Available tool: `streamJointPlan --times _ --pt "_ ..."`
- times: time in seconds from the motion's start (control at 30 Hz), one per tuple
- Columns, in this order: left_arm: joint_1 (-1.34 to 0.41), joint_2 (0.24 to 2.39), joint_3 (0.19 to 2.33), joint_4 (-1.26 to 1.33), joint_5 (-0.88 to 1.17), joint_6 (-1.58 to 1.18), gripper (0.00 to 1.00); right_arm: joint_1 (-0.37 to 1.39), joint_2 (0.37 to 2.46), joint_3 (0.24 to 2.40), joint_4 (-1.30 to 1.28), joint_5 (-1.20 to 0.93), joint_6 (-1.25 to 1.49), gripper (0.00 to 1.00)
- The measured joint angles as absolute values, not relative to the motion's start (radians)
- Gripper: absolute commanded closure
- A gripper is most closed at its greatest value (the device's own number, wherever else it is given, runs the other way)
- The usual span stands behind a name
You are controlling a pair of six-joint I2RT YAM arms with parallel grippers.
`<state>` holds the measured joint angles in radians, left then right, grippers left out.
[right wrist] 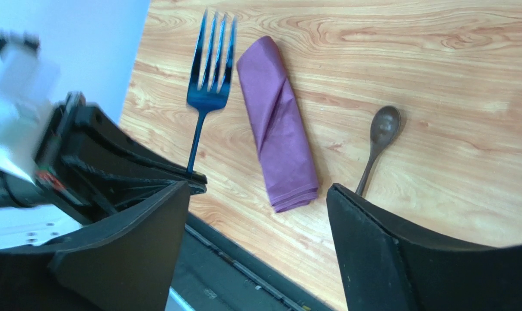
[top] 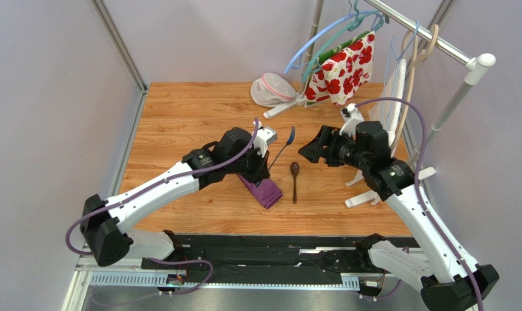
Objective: Fold the napkin into a case and place the utensils inside
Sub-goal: Pass from the right arm to the left, then pass from the left arm to the right
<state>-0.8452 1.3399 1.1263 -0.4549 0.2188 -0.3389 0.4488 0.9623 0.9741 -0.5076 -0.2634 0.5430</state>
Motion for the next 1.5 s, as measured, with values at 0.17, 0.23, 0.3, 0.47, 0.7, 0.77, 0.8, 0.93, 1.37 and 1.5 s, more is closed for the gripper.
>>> streamJointPlan --times 0.17,0.23,0.3,0.47,0.7,0.77,0.8,0.93,1.37,1.5 --pt "-1.006 1.181 1.115 -0.553 0.014 -0.122 1.0 0.339 0.958 1.123 -0.695 -0.381 0.585 0.18" --pt "-1.069 1.133 1.112 -0.544 -0.069 -0.029 1.0 0.302 0.968 1.146 -0.749 -0.448 0.611 0.17" --pt "-1.111 1.093 1.093 -0.509 -0.168 0.089 1.0 0.281 0.97 1.161 -0.805 -0.497 0.629 0.16" --pt "-1.124 1.057 0.982 -0.371 -0.39 0.373 1.0 0.237 0.974 1.332 -1.015 -0.565 0.605 0.19" --pt "-1.145 1.052 0.777 -0.089 -0.584 0.751 1.0 0.197 0.971 1.375 -1.058 -0.741 0.632 0.23" --pt "-1.155 1.067 0.774 -0.021 -0.614 0.825 1.0 0.21 1.002 1.361 -1.058 -0.765 0.637 0.23" --pt "-1.161 1.074 0.774 0.017 -0.624 0.857 1.0 0.219 1.019 1.354 -1.057 -0.772 0.639 0.25" --pt "-1.184 1.113 0.774 0.125 -0.65 0.946 1.0 0.24 1.085 1.302 -1.047 -0.783 0.641 0.32" --pt "-1.225 1.186 0.771 0.242 -0.663 1.075 1.0 0.245 1.102 1.23 -0.974 -0.784 0.69 0.51" --pt "-1.229 1.186 0.758 0.268 -0.665 1.098 1.0 0.245 1.127 1.229 -0.974 -0.761 0.69 0.62"
